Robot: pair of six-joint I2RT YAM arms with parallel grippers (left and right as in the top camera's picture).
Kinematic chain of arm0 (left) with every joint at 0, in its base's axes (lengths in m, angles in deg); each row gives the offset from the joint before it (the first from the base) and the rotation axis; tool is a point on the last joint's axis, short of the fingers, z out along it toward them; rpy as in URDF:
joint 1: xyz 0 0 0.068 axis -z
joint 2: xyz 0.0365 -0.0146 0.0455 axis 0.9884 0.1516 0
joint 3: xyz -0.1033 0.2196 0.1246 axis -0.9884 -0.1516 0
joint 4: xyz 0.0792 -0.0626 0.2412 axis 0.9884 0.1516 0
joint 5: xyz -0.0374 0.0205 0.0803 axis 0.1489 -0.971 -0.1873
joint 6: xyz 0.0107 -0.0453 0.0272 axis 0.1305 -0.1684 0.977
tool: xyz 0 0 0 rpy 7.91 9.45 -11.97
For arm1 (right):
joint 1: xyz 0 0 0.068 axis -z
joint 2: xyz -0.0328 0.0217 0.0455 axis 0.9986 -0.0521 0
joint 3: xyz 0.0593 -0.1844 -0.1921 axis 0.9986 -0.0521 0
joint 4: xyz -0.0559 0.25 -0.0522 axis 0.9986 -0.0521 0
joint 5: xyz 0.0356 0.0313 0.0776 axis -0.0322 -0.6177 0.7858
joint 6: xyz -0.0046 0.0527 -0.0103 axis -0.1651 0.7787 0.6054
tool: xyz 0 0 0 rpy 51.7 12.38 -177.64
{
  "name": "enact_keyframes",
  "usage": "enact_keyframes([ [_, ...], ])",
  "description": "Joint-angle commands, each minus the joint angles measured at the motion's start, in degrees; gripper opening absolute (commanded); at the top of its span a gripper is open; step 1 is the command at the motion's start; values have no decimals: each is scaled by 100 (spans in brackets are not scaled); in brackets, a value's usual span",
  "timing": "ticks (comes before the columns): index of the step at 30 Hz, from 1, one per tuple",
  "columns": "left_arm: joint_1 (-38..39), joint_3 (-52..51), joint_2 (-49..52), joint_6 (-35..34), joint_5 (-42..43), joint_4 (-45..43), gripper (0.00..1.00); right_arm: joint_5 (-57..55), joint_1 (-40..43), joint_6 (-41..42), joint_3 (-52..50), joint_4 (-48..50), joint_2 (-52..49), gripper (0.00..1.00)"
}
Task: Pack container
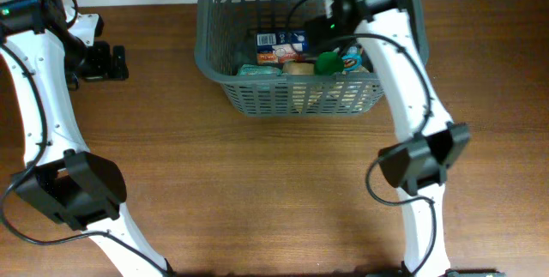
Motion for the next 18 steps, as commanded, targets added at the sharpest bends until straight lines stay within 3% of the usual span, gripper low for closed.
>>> enact_keyframes([
  [1,-15,-22,-44,-74,63,4,99,-774,387,-26,669,-109,1215,99],
  [11,-15,-22,-44,-74,63,4,99,-997,2498,28,841,-234,2710,99],
  [18,-15,-22,-44,-74,63,4,99,98,3783,280,839,-479,2863,99],
])
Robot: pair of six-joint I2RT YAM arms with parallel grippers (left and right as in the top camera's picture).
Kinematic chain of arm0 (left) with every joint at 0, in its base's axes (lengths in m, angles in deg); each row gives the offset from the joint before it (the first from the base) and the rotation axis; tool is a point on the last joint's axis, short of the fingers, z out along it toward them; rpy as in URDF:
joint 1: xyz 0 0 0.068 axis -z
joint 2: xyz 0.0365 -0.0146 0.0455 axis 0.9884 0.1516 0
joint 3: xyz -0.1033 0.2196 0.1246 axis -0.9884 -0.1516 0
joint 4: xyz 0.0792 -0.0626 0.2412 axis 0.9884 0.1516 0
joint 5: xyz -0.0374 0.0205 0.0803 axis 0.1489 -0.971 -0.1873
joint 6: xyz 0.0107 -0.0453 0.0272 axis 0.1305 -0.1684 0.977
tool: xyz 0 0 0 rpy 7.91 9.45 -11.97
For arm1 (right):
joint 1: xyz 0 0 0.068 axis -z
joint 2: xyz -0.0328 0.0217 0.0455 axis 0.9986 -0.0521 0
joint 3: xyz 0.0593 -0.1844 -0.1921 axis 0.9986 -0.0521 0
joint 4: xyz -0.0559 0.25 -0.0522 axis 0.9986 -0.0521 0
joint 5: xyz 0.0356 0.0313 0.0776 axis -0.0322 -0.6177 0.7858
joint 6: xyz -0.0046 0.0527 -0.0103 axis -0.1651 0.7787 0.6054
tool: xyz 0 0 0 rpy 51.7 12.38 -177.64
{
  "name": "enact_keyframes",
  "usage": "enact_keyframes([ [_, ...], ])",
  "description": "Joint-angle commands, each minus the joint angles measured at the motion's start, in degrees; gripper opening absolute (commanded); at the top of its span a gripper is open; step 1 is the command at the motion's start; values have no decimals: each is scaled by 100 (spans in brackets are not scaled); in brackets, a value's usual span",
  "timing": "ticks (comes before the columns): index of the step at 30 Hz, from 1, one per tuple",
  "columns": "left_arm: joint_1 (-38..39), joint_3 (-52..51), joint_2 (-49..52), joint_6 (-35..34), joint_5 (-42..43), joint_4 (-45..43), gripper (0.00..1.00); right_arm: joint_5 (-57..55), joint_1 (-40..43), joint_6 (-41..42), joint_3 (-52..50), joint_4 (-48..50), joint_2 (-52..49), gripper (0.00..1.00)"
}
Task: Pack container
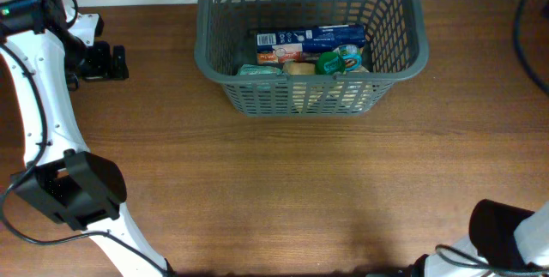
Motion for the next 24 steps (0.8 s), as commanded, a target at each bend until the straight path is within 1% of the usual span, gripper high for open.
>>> enact_keyframes([
  [1,-15,-22,-44,-74,61,4,99,540,367,131,-46,-57,-129,99],
  [17,-15,-22,-44,-74,61,4,99,535,442,127,-57,-98,-199,99],
  [20,-15,-22,-44,-74,61,4,99,424,442,129,-59,55,-9,99],
  [24,-15,-22,-44,-74,61,4,99,437,420,153,-520,855,817,99],
])
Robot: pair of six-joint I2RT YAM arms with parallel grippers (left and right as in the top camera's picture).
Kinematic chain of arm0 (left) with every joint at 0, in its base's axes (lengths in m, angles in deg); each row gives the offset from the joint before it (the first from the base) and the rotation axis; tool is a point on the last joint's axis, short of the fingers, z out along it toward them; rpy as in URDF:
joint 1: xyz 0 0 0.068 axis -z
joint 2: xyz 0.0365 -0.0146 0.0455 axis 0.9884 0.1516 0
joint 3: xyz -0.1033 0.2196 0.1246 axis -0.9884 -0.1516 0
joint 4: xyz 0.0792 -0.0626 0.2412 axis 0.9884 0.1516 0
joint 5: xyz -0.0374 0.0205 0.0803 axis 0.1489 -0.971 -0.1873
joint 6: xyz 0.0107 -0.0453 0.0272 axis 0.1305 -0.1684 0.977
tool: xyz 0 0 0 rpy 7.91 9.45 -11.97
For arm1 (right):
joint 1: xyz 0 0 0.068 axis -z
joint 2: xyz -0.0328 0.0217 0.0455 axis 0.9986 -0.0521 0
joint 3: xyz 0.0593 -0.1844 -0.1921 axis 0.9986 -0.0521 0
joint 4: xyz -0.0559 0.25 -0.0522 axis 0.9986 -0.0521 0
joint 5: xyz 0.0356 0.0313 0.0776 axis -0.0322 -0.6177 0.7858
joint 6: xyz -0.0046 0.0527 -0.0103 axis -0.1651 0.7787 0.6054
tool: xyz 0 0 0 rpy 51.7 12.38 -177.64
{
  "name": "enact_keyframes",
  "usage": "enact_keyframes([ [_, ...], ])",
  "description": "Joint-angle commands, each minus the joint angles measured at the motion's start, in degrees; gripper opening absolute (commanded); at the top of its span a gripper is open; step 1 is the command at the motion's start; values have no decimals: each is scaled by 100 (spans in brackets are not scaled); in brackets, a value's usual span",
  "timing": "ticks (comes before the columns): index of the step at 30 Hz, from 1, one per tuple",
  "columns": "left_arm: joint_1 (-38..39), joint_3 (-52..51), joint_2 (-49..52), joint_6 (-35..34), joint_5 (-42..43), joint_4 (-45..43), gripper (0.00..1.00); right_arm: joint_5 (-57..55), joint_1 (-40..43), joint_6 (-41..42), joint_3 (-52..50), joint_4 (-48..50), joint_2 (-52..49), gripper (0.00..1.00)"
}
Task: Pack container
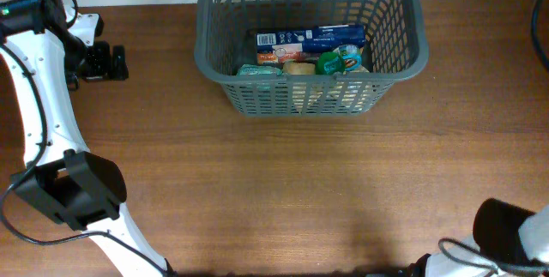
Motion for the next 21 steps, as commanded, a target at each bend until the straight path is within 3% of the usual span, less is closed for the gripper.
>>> enact_keyframes([
  [1,-15,-22,-44,-74,63,4,99,-22,-20,118,-651,675,1147,99],
  [4,-15,-22,-44,-74,63,4,99,15,-109,286,-1744,1427,1996,99],
  [11,-15,-22,-44,-74,63,4,99,42,-599,455,-6113,3834,4975,99],
  [12,-15,-22,-44,-74,63,4,99,42,-651,632,-7195,4238,5766,99],
  [18,-15,-22,-44,-74,63,4,99,227,-789,1320,-10104,4404,8072,99],
  [21,-15,-22,-44,-74,63,4,99,223,-863,1438,-11084,4413,8817,99],
])
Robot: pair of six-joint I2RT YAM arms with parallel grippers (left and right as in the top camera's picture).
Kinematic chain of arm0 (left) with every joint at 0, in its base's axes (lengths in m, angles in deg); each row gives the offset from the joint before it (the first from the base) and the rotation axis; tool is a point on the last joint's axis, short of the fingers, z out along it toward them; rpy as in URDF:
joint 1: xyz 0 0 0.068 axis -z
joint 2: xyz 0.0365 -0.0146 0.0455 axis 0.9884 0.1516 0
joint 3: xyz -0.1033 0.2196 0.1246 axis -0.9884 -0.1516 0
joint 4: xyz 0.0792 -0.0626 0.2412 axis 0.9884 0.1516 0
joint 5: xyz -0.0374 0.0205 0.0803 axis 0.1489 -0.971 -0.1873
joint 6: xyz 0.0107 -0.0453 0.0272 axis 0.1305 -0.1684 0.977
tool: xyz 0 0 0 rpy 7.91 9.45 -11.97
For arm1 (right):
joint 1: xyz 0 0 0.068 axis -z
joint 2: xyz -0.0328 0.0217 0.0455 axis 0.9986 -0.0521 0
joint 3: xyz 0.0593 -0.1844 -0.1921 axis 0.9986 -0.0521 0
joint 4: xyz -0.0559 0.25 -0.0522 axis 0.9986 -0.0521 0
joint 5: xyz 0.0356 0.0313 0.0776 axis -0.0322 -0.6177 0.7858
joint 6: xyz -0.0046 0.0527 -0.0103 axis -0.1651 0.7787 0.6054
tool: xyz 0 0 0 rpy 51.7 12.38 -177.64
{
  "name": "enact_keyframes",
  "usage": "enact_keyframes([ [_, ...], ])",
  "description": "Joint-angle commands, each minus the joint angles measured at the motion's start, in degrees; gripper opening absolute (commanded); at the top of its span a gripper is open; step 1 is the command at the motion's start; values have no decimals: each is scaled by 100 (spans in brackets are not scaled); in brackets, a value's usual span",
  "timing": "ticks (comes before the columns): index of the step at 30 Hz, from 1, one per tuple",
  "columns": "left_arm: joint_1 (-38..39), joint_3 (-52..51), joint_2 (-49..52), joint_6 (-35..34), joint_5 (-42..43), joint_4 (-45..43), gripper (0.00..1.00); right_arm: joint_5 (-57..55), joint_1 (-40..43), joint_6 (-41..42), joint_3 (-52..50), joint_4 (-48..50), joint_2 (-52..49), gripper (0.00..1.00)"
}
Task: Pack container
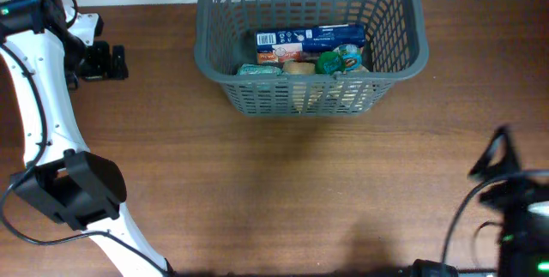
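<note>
The grey plastic basket (202, 45) stands at the back middle of the table. Inside it lie a long blue box (313, 34), an orange packet (279, 53), a green round item (330, 62), a tan item (298, 68) and a pale green packet (257, 69). My left gripper (110, 61) rests at the far left of the table, well away from the basket; its jaws are too small to read. My right arm (515, 217) is a blur at the lower right edge, a dark tip (496, 153) pointing up, nothing visibly held.
The brown wooden table (292, 183) stretches between the basket and the front edge. The left arm's white links (39, 97) run down the left side to its dark elbow (73, 187). A white wall lies behind the basket.
The right arm, earlier only a dark elbow at the bottom right corner, now shows as a blurred upright shape at the lower right edge. Basket contents and left arm are unchanged.
At first my right arm reached over the basket's right side, its head above the goods. Then it was gone from the basket, leaving the blue box and green item uncovered, with only its elbow at the corner. Now it sits blurred at the lower right.
</note>
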Motion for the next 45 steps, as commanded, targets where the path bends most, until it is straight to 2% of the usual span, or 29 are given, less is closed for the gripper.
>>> enact_keyframes([
  [1,-15,-17,-44,-66,59,11,99,92,-142,367,-1342,42,1029,99],
  [8,-15,-17,-44,-66,59,11,99,101,-404,367,-3523,483,2111,99],
  [12,-15,-17,-44,-66,59,11,99,92,-546,365,-4017,673,2146,99],
  [22,-15,-17,-44,-66,59,11,99,26,-1088,365,-4511,669,2146,99],
  [45,-15,-17,-44,-66,59,11,99,31,-1088,365,-4695,750,2144,99],
])
